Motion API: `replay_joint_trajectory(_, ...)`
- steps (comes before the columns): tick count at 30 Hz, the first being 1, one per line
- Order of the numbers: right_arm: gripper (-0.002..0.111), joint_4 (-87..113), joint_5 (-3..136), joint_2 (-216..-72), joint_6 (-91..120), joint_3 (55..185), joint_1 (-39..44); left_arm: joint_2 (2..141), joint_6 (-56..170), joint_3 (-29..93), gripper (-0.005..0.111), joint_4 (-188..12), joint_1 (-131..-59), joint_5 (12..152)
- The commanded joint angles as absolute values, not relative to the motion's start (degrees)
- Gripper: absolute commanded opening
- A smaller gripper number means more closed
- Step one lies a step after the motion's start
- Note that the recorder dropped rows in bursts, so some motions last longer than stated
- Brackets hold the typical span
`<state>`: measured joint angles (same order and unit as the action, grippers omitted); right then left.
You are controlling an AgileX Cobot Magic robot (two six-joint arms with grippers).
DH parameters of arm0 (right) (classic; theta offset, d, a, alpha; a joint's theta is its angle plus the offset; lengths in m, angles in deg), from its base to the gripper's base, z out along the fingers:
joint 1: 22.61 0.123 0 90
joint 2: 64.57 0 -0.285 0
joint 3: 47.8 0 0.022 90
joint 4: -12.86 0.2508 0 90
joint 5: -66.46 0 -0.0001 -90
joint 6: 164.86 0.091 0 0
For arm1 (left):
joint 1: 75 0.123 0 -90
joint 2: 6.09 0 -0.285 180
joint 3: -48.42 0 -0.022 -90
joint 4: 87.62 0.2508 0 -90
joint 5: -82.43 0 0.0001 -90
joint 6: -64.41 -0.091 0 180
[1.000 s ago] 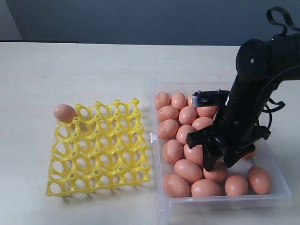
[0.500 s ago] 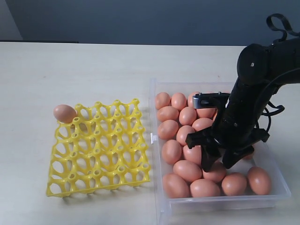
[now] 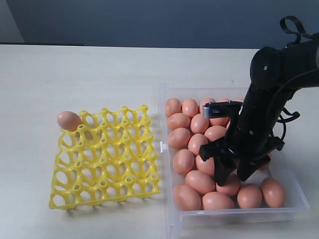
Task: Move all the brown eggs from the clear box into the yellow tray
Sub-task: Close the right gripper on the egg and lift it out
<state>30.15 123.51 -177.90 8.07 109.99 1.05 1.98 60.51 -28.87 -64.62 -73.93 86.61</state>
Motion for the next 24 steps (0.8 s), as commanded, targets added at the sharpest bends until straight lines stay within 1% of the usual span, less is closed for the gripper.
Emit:
replay_joint_trajectory(1, 0.054, 29.91, 119.96, -181.92, 2.38, 107.79, 1.45, 1.7, 60.76, -28.8, 0.0, -64.45, -74.54, 86.28)
replay_joint_trajectory(4, 0.064, 29.23, 119.3, -181.92, 1.68, 107.79, 1.45, 1.7, 60.76, -28.8, 0.0, -64.45, -74.54, 86.28)
replay_joint_trajectory(7, 0.064, 28.66, 118.29, -181.92, 1.97, 107.79, 1.45, 1.7, 60.76, -28.8, 0.0, -64.45, -74.54, 86.28)
replay_joint_trajectory(9, 0.06, 28.66, 118.49, -181.92, 1.95, 107.79, 1.45, 1.7, 60.76, -28.8, 0.0, -64.45, -74.54, 86.28)
replay_joint_trajectory(10, 0.052, 28.47, 118.97, -181.92, 1.95, 107.79, 1.45, 1.7, 60.76, -28.8, 0.0, -64.45, -74.54, 86.28)
replay_joint_trajectory(11, 0.041, 28.15, 119.58, -181.92, 1.95, 107.79, 1.45, 1.7, 60.76, -28.8, 0.0, -64.45, -74.54, 86.4)
replay_joint_trajectory(12, 0.024, 27.76, 120.0, -181.92, 1.99, 107.91, 1.45, 1.7, 60.76, -28.8, 0.0, -64.45, -74.54, 86.4)
replay_joint_trajectory(13, 0.004, 27.5, 120.51, -181.71, 1.99, 107.91, 1.45, 1.7, 60.76, -28.8, 0.0, -64.45, -74.54, 86.4)
replay_joint_trajectory(14, -0.001, 27.03, 120.79, -181.26, 1.99, 107.91, 1.45, 1.7, 60.76, -28.8, 0.0, -64.45, -74.54, 86.4)
replay_joint_trajectory(18, 0.0, 25.68, 125.26, -174.59, 2.1, 109.57, 1.45, 1.7, 60.76, -28.8, 0.0, -64.45, -74.54, 86.4)
replay_joint_trajectory(21, 0.0, 26.71, 127.98, -166.68, 2.1, 113.46, 1.45, 1.7, 60.76, -28.8, 0.0, -64.45, -74.54, 86.4)
replay_joint_trajectory(23, 0.0, 29.46, 126.09, -162.11, 2.1, 115.76, 1.45, 1.7, 60.76, -28.8, 0.0, -64.45, -74.54, 86.4)
replay_joint_trajectory(24, 0.0, 32.16, 121.71, -159.97, 1.62, 116.43, 1.45, 1.7, 60.76, -28.8, 0.0, -64.45, -74.54, 86.4)
